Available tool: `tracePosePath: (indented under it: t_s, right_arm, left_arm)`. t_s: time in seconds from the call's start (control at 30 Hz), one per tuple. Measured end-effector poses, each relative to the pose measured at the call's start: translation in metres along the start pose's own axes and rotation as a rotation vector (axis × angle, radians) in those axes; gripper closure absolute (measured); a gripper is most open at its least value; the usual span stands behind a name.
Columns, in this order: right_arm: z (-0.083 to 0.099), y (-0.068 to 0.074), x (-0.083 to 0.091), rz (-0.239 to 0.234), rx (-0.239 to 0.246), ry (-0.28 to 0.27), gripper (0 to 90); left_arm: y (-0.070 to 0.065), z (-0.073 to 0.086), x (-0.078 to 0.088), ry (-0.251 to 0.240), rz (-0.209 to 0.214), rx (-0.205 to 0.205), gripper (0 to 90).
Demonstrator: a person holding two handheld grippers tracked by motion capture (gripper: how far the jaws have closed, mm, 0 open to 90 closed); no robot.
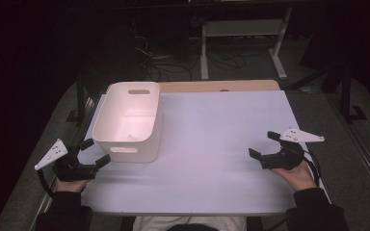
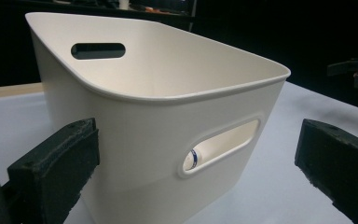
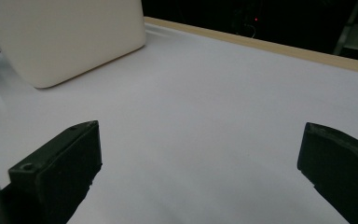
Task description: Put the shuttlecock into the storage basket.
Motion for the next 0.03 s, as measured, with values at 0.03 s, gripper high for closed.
tracePosePath:
  t_s: [0.03]
  right_arm:
    - [0.001,-0.0004,0.0006,0.001,-0.002,0.001,0.0]
  left_arm:
    - [-0.0001,-0.0001,0.0,0.0,0.0,0.0,0.0]
Point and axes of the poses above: each handheld gripper's, and its own axes: x roughly backward along the jaws, z roughly out of its underside, y roughly to its left, the point moved 8 cm from there along -x, roughly forward along the jaws, and after that the axes turned 1 degree about -x, right-handed, at the moved point
